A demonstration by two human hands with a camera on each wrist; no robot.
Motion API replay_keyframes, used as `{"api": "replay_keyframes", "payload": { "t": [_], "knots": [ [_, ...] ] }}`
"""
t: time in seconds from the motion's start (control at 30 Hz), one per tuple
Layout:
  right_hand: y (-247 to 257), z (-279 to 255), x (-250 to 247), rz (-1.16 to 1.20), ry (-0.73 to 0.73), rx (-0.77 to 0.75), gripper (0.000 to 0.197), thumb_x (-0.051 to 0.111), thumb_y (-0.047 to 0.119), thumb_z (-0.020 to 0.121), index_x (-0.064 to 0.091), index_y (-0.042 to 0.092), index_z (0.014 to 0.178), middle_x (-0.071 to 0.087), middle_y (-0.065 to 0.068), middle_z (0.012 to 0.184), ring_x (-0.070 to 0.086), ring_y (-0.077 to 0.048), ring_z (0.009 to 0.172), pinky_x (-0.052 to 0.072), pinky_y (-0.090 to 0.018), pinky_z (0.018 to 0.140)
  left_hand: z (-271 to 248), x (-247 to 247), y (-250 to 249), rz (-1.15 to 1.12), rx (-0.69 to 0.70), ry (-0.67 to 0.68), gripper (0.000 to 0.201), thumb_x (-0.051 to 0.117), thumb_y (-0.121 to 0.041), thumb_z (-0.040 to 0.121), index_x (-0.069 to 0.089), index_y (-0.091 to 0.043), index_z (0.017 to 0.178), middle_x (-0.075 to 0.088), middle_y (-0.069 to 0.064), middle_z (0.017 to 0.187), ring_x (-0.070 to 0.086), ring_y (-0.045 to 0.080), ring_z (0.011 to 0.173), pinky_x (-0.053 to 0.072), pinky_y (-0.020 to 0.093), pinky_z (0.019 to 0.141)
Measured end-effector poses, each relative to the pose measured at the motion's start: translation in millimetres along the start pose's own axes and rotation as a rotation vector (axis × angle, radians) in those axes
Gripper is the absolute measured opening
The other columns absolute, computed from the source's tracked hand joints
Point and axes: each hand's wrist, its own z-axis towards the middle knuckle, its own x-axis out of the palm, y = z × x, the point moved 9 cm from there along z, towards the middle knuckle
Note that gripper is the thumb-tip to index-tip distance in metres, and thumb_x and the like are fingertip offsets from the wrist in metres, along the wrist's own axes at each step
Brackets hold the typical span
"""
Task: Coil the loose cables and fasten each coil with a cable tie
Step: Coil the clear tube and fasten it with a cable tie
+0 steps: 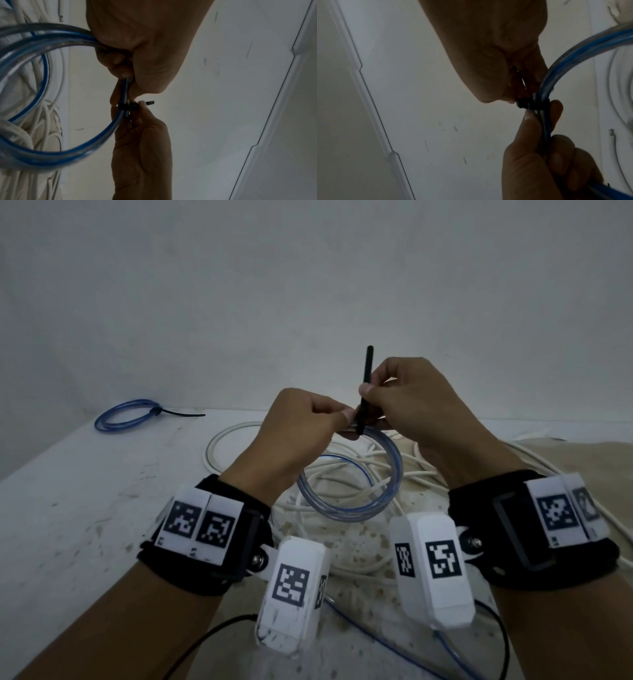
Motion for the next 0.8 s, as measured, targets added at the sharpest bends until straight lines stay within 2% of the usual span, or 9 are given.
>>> {"api": "replay_keyframes", "payload": {
  "t": [0.17, 0.27, 0.33, 0.4, 0.5, 0.63, 0.73, 0.8],
  "knots": [
    [-1, 2, -8, -0.090, -0.129, -0.054, 0.011, 0.061, 0.021, 0.091, 0.059, 0.013, 0.084, 0.069, -0.010, 0.087, 0.069, -0.029, 0.081, 0.057, -0.050, 0.078, -1, 3, -7, -0.010, 0.066, 0.018, 0.017, 0.062, -0.010, 0.094, 0.076, -0.001, 0.098, 0.075, 0.012, 0.082, 0.050, -0.006, 0.039, 0.033, 0.002, 0.045],
    [1, 0, -10, -0.093, -0.186, -0.096, 0.009, 0.062, 0.025, 0.088, 0.059, 0.016, 0.084, 0.069, -0.005, 0.084, 0.069, -0.027, 0.077, 0.058, -0.048, 0.074, 0, -1, -8, -0.024, 0.092, -0.013, 0.014, 0.065, -0.009, 0.092, 0.077, -0.002, 0.096, 0.073, 0.003, 0.072, 0.053, -0.005, 0.042, 0.036, 0.004, 0.048],
    [3, 0, -12, -0.101, -0.210, -0.111, 0.009, 0.064, 0.022, 0.088, 0.060, 0.016, 0.082, 0.068, -0.003, 0.079, 0.069, -0.026, 0.075, 0.058, -0.048, 0.072, 0, -3, -9, -0.033, 0.102, -0.036, 0.010, 0.068, -0.009, 0.090, 0.078, -0.006, 0.092, 0.069, -0.004, 0.064, 0.054, -0.003, 0.043, 0.039, 0.008, 0.049],
    [1, 0, -13, -0.060, -0.209, -0.102, 0.009, 0.065, 0.019, 0.089, 0.060, 0.016, 0.082, 0.069, -0.006, 0.076, 0.069, -0.026, 0.071, 0.059, -0.048, 0.071, 1, -4, -8, -0.039, 0.110, -0.065, 0.006, 0.071, -0.011, 0.088, 0.077, -0.009, 0.087, 0.069, -0.003, 0.064, 0.054, -0.001, 0.044, 0.043, 0.015, 0.048],
    [0, -1, -13, 0.002, -0.199, -0.090, 0.008, 0.063, 0.016, 0.092, 0.060, 0.013, 0.086, 0.070, -0.010, 0.074, 0.070, -0.024, 0.066, 0.060, -0.043, 0.068, 2, -7, -7, -0.049, 0.117, -0.097, 0.005, 0.073, -0.012, 0.087, 0.076, -0.011, 0.084, 0.070, -0.004, 0.063, 0.055, 0.004, 0.043, 0.046, 0.018, 0.050],
    [1, 0, -11, 0.113, -0.135, -0.066, 0.011, 0.064, 0.014, 0.092, 0.060, 0.013, 0.082, 0.069, -0.006, 0.064, 0.071, -0.023, 0.063, 0.060, -0.036, 0.063, 3, -14, -5, -0.066, 0.119, -0.152, 0.006, 0.073, -0.013, 0.087, 0.076, -0.012, 0.082, 0.074, 0.002, 0.070, 0.055, 0.007, 0.044, 0.047, 0.019, 0.052],
    [2, 0, -1, 0.170, 0.020, -0.065, 0.004, 0.069, 0.014, 0.089, 0.067, 0.010, 0.088, 0.072, -0.007, 0.069, 0.072, -0.021, 0.066, 0.060, -0.038, 0.071, 2, -18, -2, -0.074, 0.107, -0.215, 0.008, 0.073, -0.015, 0.087, 0.076, -0.013, 0.080, 0.073, 0.000, 0.068, 0.055, 0.004, 0.043, 0.046, 0.017, 0.051],
    [2, -2, 5, 0.180, 0.129, -0.082, 0.015, 0.075, 0.015, 0.084, 0.070, 0.010, 0.097, 0.074, -0.010, 0.078, 0.073, -0.026, 0.076, 0.059, -0.042, 0.079, 2, -19, 0, -0.076, 0.093, -0.241, 0.008, 0.072, -0.016, 0.087, 0.077, -0.013, 0.081, 0.073, -0.001, 0.068, 0.055, 0.003, 0.043, 0.045, 0.016, 0.050]
  ]
}}
